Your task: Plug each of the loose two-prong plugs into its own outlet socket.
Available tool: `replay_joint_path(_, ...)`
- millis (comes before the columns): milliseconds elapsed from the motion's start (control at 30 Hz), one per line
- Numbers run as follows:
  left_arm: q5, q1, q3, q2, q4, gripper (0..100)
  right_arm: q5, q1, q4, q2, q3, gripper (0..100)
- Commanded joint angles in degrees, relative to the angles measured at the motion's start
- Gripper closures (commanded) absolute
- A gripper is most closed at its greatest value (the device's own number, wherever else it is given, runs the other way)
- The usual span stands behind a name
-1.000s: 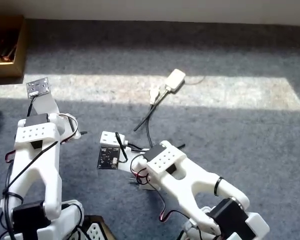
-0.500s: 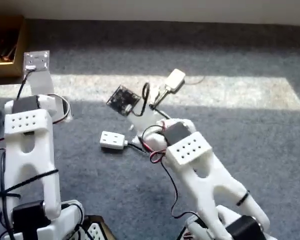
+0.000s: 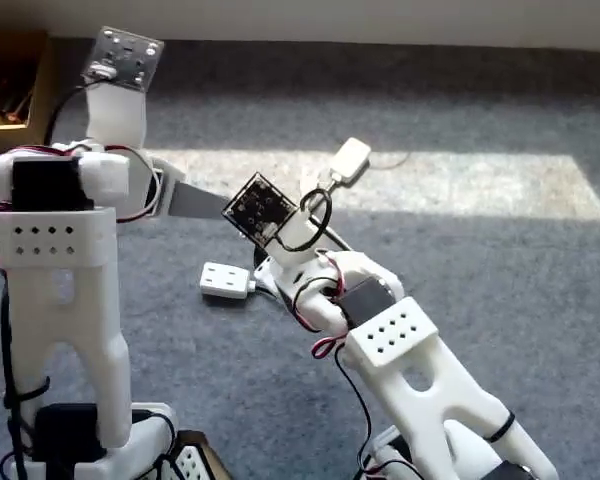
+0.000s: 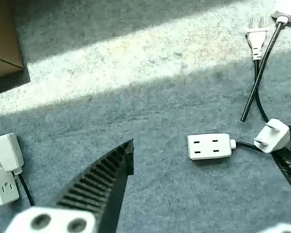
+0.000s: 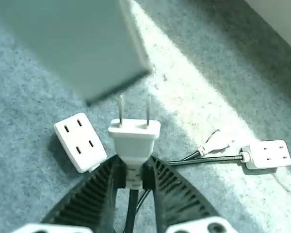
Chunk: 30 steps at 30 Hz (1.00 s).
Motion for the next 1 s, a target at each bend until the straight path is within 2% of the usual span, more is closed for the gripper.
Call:
replay_joint_path(0, -0.4, 1.5, 0.2, -1.3, 0.3, 44, -1.8, -1.5, -1.3, -2.3, -0.3, 99.1)
replay_joint_path(167, -0.4, 1.1, 8.1, -1.4, -8.6, 45, -3.1, -4.9, 5.3, -2.3, -3.8, 99.1)
replay_joint_path(333, -0.5, -0.4, 17.8, -1.7, -16.2, 54, -5.8, -5.1, 12.4, -2.4, -10.2, 99.1)
replay_joint_path(433, -0.7, -0.5, 21.7, -1.7, -18.3, 57, -5.9, -5.1, 14.7, -2.4, -12.8, 99.1)
replay_joint_path(733, -0.7, -0.5, 31.4, -1.7, -26.4, 55, -6.0, -5.0, 24.8, -2.3, -24.8, 99.1)
replay_joint_path(967, -0.7, -1.4, 32.8, -1.7, -28.0, 56, -5.8, -3.0, 28.5, -1.6, -29.6, 99.1)
